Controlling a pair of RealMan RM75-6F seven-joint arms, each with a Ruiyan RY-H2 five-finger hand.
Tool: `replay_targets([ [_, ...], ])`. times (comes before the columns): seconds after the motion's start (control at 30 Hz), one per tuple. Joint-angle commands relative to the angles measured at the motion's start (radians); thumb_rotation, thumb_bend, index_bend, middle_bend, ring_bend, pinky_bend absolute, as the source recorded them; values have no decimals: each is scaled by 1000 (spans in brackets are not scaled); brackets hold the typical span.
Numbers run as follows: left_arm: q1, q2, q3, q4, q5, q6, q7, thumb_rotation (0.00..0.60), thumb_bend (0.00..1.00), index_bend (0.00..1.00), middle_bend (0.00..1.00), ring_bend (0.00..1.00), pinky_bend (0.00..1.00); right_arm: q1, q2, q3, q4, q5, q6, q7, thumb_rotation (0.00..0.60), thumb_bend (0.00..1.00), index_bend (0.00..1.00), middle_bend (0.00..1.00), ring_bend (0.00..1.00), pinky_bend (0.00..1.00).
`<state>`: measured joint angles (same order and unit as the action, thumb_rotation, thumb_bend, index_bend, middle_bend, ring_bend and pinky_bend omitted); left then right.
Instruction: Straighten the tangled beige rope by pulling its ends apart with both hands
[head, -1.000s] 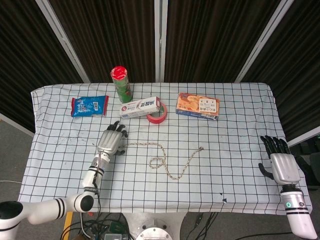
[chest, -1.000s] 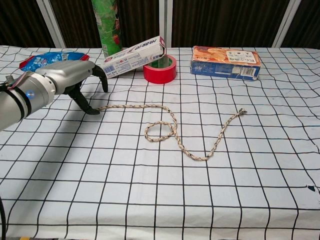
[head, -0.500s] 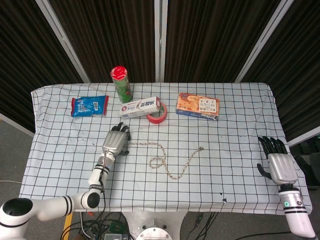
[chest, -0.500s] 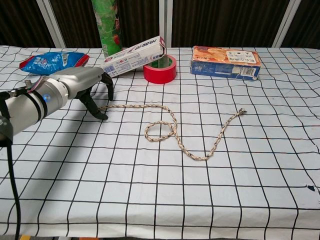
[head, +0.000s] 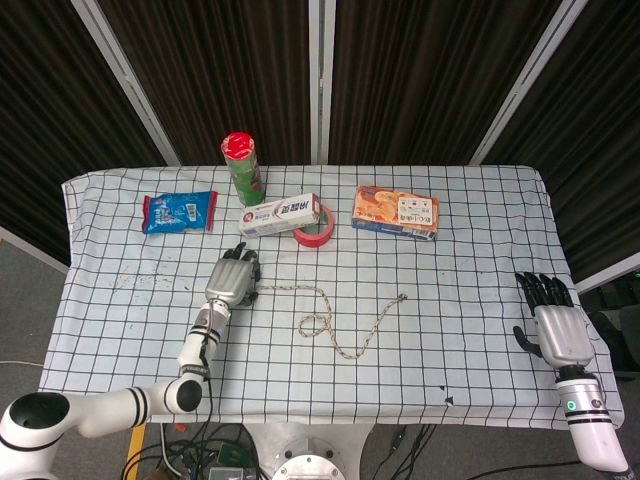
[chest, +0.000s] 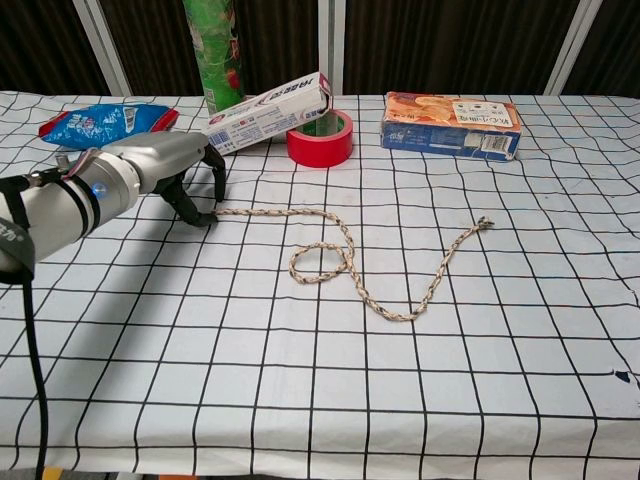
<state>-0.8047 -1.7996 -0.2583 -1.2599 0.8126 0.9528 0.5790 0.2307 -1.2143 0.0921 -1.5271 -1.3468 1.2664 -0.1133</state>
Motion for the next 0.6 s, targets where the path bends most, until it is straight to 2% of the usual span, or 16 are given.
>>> replay_targets([
  [0.03, 0, 11, 3, -21, 2, 10, 5, 600, 256, 484, 183, 0, 160, 0, 1, 1, 0, 1, 0, -1, 600, 284, 0, 70, 0, 0],
  [0.6, -16, 6, 16, -5, -32, 2, 9, 600, 258, 492, 183, 0, 160, 0, 3, 2, 1, 5, -4, 4, 600, 285, 0, 70, 0, 0],
])
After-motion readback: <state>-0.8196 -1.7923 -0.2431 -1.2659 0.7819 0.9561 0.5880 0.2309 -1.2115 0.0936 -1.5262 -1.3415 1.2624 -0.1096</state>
